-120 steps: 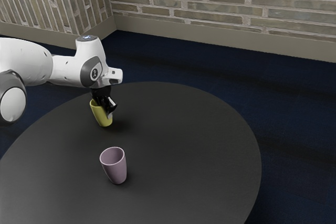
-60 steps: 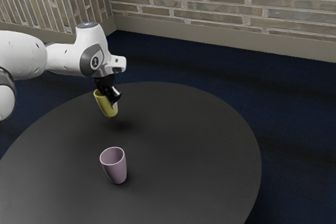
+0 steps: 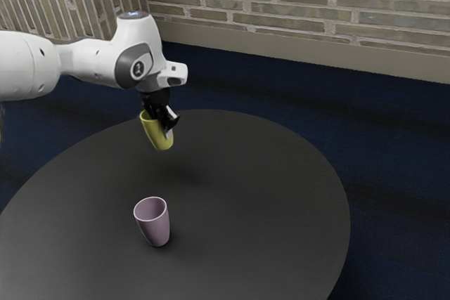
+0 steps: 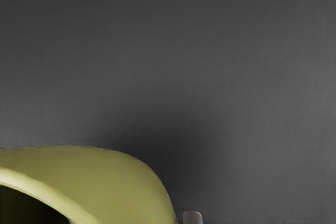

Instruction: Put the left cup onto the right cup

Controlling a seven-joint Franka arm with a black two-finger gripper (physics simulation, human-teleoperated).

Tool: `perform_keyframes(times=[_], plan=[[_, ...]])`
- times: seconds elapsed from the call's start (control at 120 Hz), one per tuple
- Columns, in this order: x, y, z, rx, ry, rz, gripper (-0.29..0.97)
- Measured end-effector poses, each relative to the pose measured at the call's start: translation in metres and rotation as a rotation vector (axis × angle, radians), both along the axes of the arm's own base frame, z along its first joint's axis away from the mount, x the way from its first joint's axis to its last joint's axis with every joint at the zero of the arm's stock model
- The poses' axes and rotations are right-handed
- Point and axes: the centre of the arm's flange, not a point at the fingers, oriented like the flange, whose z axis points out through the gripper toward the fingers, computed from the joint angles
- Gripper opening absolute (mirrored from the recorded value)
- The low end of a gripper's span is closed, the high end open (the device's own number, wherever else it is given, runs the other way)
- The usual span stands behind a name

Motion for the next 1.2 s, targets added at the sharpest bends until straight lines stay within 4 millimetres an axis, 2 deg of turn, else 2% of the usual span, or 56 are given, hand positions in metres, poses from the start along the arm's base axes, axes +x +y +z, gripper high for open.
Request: perform_keyframes(times=[0.375,0.575,0.783,1.2], plan=[[-0.039,-0.052,0.011,0.02,0.043,0.034,-0.1],[-0.049,-0.083,0.012,0.032,0.046,0.05,-0.1],[-0.062,-0.104,0.023,0.048,0.031,0.085,-0.1],[-0.09,-0.126,0.026,0.066,0.037,0.18,-0.1]])
